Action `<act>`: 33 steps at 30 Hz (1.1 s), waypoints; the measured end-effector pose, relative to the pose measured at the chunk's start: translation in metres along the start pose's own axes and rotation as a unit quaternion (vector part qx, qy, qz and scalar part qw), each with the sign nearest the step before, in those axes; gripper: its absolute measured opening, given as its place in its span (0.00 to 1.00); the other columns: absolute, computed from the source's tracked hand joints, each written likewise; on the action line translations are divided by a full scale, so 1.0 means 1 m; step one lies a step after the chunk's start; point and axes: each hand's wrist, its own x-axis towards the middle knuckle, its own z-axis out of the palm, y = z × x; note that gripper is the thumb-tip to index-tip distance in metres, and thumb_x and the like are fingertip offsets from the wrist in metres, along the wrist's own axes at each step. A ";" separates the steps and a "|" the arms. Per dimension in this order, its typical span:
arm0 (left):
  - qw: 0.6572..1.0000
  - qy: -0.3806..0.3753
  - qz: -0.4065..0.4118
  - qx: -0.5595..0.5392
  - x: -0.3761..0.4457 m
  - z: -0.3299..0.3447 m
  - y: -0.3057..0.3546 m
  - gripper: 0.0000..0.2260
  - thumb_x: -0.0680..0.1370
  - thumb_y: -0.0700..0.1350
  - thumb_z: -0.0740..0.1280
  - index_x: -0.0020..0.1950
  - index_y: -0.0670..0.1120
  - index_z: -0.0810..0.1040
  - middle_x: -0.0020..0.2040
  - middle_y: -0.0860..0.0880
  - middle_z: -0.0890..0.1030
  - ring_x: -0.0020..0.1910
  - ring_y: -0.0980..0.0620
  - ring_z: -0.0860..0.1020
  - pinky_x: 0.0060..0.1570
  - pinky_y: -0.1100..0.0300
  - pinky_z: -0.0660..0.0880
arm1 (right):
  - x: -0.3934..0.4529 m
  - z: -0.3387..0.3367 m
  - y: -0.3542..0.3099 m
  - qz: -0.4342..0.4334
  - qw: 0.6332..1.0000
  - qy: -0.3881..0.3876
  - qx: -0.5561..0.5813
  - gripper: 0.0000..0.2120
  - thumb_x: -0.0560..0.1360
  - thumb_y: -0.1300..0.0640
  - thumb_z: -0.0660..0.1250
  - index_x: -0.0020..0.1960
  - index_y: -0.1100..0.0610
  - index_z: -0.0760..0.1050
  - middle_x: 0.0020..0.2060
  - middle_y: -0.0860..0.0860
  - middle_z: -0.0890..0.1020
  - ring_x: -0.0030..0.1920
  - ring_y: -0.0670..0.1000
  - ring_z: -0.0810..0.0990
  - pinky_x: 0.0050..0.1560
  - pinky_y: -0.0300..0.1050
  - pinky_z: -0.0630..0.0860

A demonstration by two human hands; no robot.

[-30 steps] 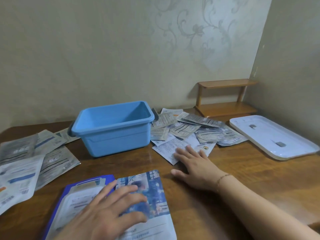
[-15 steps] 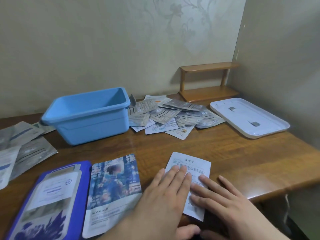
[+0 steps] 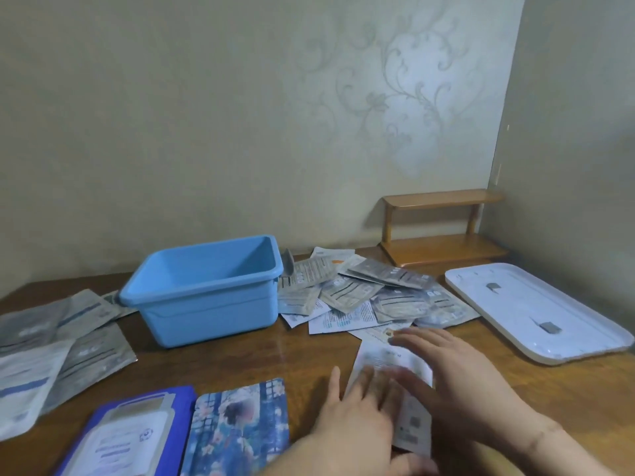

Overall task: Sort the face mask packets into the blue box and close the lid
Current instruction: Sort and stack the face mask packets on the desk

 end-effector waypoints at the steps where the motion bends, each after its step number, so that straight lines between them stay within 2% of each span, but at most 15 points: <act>1: 1.000 0.008 0.004 -0.028 0.008 -0.009 -0.007 0.43 0.74 0.74 0.48 0.80 0.52 0.39 0.81 0.50 0.39 0.79 0.49 0.36 0.71 0.36 0.32 | 0.025 0.005 0.004 0.009 0.999 -0.036 -0.018 0.23 0.77 0.35 0.55 0.70 0.41 0.69 0.68 0.36 0.70 0.69 0.42 0.68 0.66 0.39 0.67; 4: 0.991 0.076 -0.001 -0.108 0.021 -0.025 -0.029 0.35 0.80 0.64 0.55 0.81 0.51 0.48 0.81 0.50 0.45 0.79 0.50 0.40 0.76 0.43 0.40 | 0.094 0.025 0.021 0.022 0.994 -0.100 -0.048 0.24 0.79 0.40 0.57 0.73 0.43 0.63 0.75 0.44 0.64 0.74 0.49 0.60 0.71 0.50 0.64; 7: 0.982 0.144 -0.047 -0.111 0.028 -0.037 -0.058 0.31 0.81 0.60 0.58 0.80 0.49 0.53 0.81 0.51 0.47 0.79 0.51 0.44 0.77 0.49 0.48 | 0.134 0.051 0.035 0.057 0.982 -0.170 -0.058 0.27 0.78 0.34 0.51 0.75 0.37 0.55 0.79 0.45 0.49 0.79 0.54 0.43 0.73 0.67 0.49; 9: 0.977 0.148 -0.083 -0.130 0.033 -0.046 -0.078 0.32 0.80 0.60 0.59 0.80 0.51 0.52 0.81 0.52 0.46 0.79 0.51 0.44 0.77 0.51 0.48 | 0.137 0.066 0.042 0.075 0.971 -0.222 -0.052 0.26 0.76 0.30 0.46 0.73 0.33 0.54 0.79 0.43 0.46 0.78 0.55 0.38 0.70 0.73 0.43; 14: 0.965 0.156 -0.146 -0.152 0.069 -0.057 -0.111 0.31 0.81 0.60 0.57 0.81 0.54 0.48 0.81 0.52 0.39 0.79 0.47 0.36 0.76 0.45 0.43 | 0.092 0.057 0.059 0.054 0.968 -0.244 -0.027 0.34 0.70 0.26 0.38 0.75 0.32 0.48 0.78 0.39 0.45 0.78 0.48 0.38 0.74 0.65 0.40; 17: 0.960 0.147 -0.179 -0.155 0.094 -0.052 -0.119 0.30 0.81 0.63 0.53 0.80 0.59 0.45 0.79 0.52 0.33 0.76 0.43 0.29 0.73 0.36 0.39 | 0.056 0.036 0.069 0.033 0.962 -0.270 -0.020 0.27 0.73 0.25 0.41 0.71 0.25 0.44 0.75 0.33 0.41 0.76 0.43 0.35 0.76 0.58 0.39; 19: 0.964 0.103 -0.197 -0.149 0.105 -0.047 -0.120 0.33 0.78 0.70 0.50 0.79 0.62 0.44 0.78 0.52 0.31 0.74 0.40 0.27 0.71 0.31 0.37 | 0.036 0.032 0.076 -0.009 0.973 -0.225 -0.049 0.23 0.74 0.25 0.44 0.69 0.22 0.45 0.75 0.31 0.50 0.76 0.42 0.47 0.73 0.57 0.54; 20: 0.965 0.077 -0.202 -0.148 0.107 -0.045 -0.119 0.35 0.75 0.73 0.48 0.79 0.63 0.43 0.78 0.53 0.31 0.74 0.39 0.27 0.70 0.30 0.35 | 0.031 0.027 0.081 0.008 0.971 -0.226 -0.075 0.24 0.74 0.24 0.43 0.69 0.22 0.48 0.73 0.30 0.57 0.75 0.40 0.54 0.69 0.52 0.62; 21: 0.966 0.055 -0.202 -0.148 0.107 -0.044 -0.117 0.37 0.74 0.76 0.47 0.79 0.63 0.42 0.78 0.52 0.30 0.74 0.39 0.26 0.69 0.29 0.33 | 0.029 0.023 0.084 0.029 0.968 -0.240 -0.063 0.25 0.72 0.22 0.42 0.68 0.22 0.51 0.71 0.27 0.59 0.74 0.37 0.55 0.69 0.48 0.62; 23: 0.972 0.023 -0.182 -0.147 0.102 -0.042 -0.113 0.40 0.71 0.78 0.48 0.78 0.63 0.39 0.77 0.52 0.29 0.73 0.39 0.25 0.68 0.29 0.31 | 0.027 0.016 0.091 0.018 0.978 -0.208 -0.016 0.27 0.67 0.19 0.37 0.62 0.20 0.60 0.67 0.20 0.57 0.74 0.31 0.47 0.75 0.45 0.50; 25: 0.979 -0.009 -0.146 -0.139 0.090 -0.042 -0.106 0.43 0.70 0.79 0.49 0.77 0.63 0.35 0.76 0.53 0.27 0.72 0.40 0.23 0.67 0.29 0.31 | 0.033 0.009 0.093 0.009 0.989 -0.136 0.053 0.24 0.70 0.21 0.44 0.52 0.27 0.73 0.58 0.22 0.71 0.69 0.31 0.61 0.72 0.46 0.62; 27: 0.984 -0.031 -0.120 -0.128 0.077 -0.039 -0.101 0.45 0.69 0.79 0.51 0.76 0.63 0.32 0.74 0.55 0.24 0.70 0.41 0.22 0.67 0.28 0.31 | 0.056 0.012 0.094 0.043 0.992 -0.013 0.121 0.22 0.72 0.25 0.49 0.46 0.35 0.77 0.49 0.30 0.78 0.59 0.35 0.73 0.58 0.42 0.73; 28: 0.985 -0.038 -0.112 -0.123 0.071 -0.037 -0.099 0.46 0.68 0.79 0.51 0.75 0.63 0.30 0.73 0.56 0.22 0.70 0.42 0.21 0.67 0.28 0.31 | 0.072 0.013 0.092 0.067 0.989 0.005 0.128 0.23 0.71 0.25 0.50 0.46 0.36 0.76 0.49 0.32 0.79 0.56 0.37 0.75 0.55 0.40 0.75; 30: 0.987 -0.047 -0.101 -0.120 0.063 -0.031 -0.097 0.47 0.67 0.81 0.50 0.75 0.63 0.29 0.71 0.57 0.20 0.69 0.43 0.19 0.66 0.28 0.30 | 0.107 0.027 0.092 0.085 0.990 -0.035 0.104 0.27 0.69 0.24 0.49 0.54 0.37 0.75 0.57 0.36 0.78 0.61 0.41 0.74 0.58 0.43 0.74; 33: 0.988 -0.059 -0.079 -0.120 0.057 -0.023 -0.098 0.45 0.67 0.80 0.52 0.74 0.66 0.31 0.69 0.60 0.19 0.68 0.46 0.18 0.66 0.28 0.30 | 0.148 0.059 0.093 0.086 0.975 -0.205 -0.006 0.32 0.73 0.28 0.53 0.73 0.38 0.61 0.76 0.42 0.61 0.76 0.49 0.58 0.73 0.61 0.60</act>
